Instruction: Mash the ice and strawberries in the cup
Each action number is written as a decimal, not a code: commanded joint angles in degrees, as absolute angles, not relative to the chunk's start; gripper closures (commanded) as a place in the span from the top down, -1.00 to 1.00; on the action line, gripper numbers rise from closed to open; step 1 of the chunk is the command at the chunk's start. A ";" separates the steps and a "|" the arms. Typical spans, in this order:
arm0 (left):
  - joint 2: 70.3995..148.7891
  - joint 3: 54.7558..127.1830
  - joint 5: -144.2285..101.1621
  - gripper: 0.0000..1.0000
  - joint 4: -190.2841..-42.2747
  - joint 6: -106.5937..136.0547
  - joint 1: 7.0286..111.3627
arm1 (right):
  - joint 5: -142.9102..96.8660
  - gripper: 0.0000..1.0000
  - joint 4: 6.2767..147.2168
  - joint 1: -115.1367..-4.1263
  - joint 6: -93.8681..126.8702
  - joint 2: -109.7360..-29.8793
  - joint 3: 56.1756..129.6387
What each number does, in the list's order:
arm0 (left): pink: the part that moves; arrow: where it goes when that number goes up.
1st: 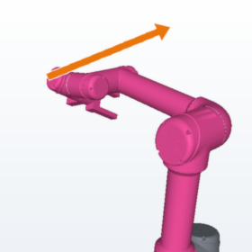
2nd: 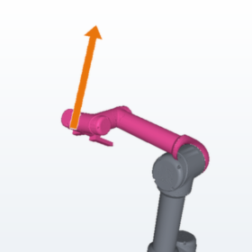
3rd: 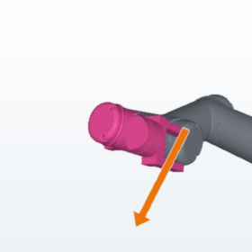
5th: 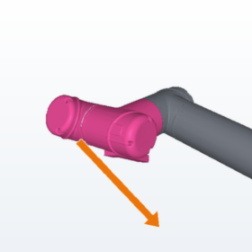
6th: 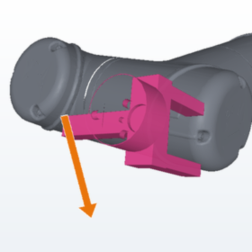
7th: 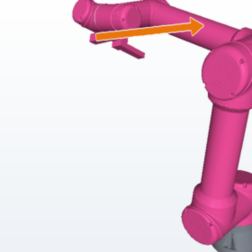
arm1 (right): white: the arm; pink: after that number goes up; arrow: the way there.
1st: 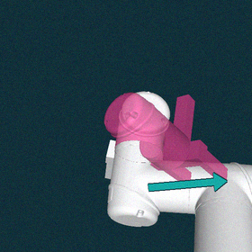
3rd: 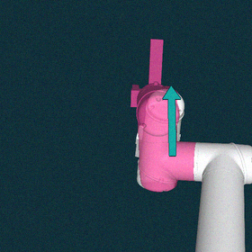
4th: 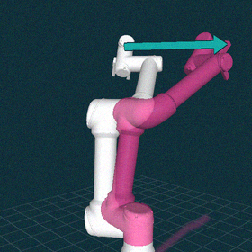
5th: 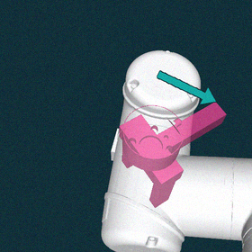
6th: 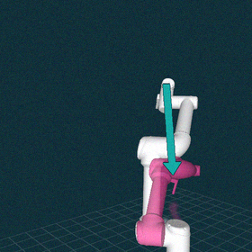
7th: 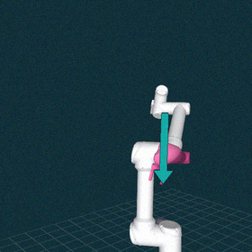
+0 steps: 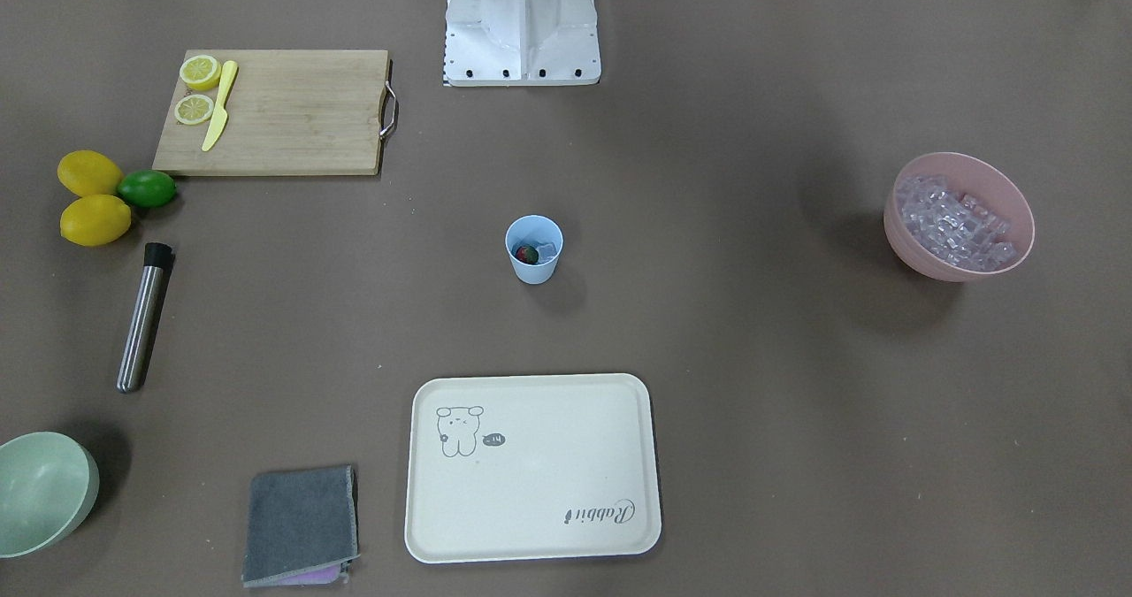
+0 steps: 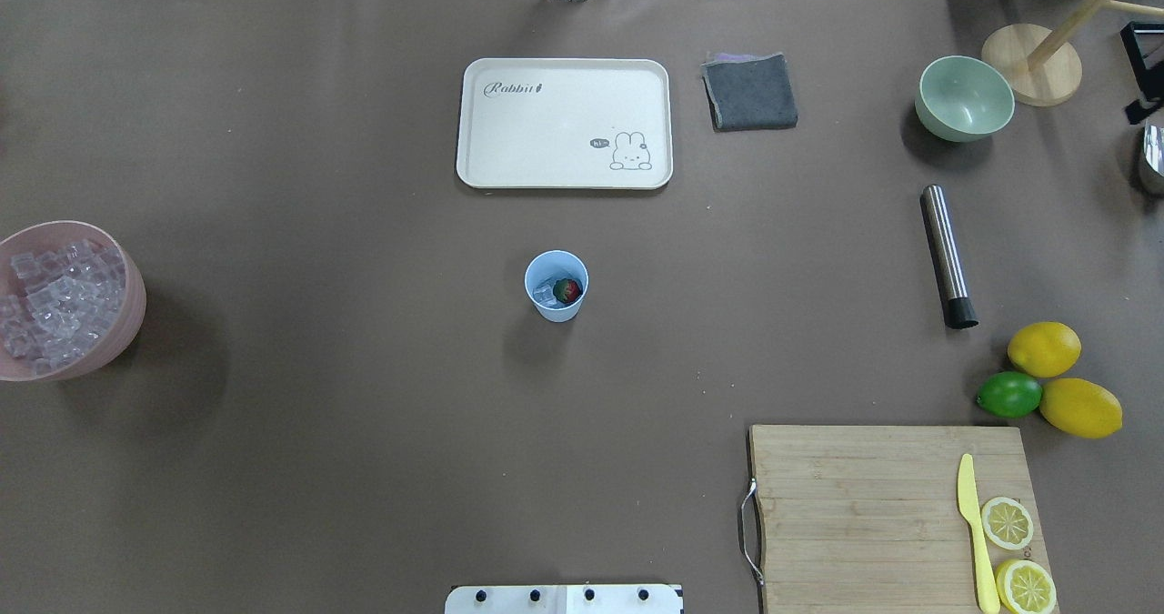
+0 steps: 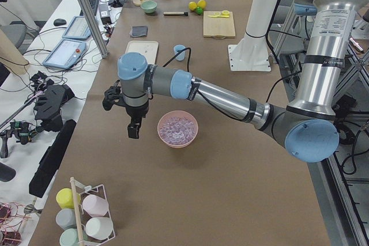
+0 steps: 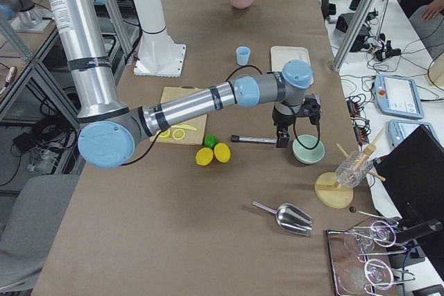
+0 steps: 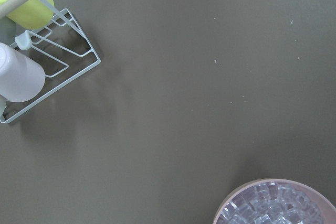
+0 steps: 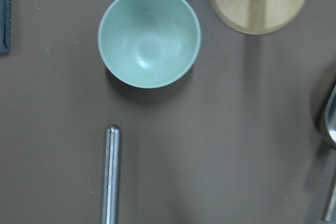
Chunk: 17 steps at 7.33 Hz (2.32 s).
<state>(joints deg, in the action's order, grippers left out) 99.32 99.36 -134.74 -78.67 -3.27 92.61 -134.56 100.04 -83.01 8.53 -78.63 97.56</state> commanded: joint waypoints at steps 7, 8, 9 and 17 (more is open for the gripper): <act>92.11 99.76 -130.96 0.96 -79.53 -6.15 94.83 | -133.86 1.00 101.16 -92.64 -2.81 -91.85 102.22; 91.33 98.89 -131.04 0.96 -79.71 -6.24 94.83 | -132.81 1.00 101.16 -92.64 -2.81 -91.85 102.13; 91.32 98.88 -131.04 0.96 -79.63 -6.15 94.83 | -132.45 1.00 101.16 -92.55 -2.90 -92.11 102.04; 90.53 98.88 -131.13 0.96 -79.63 -5.71 94.92 | -132.28 1.00 101.43 -92.55 -5.80 -93.78 102.04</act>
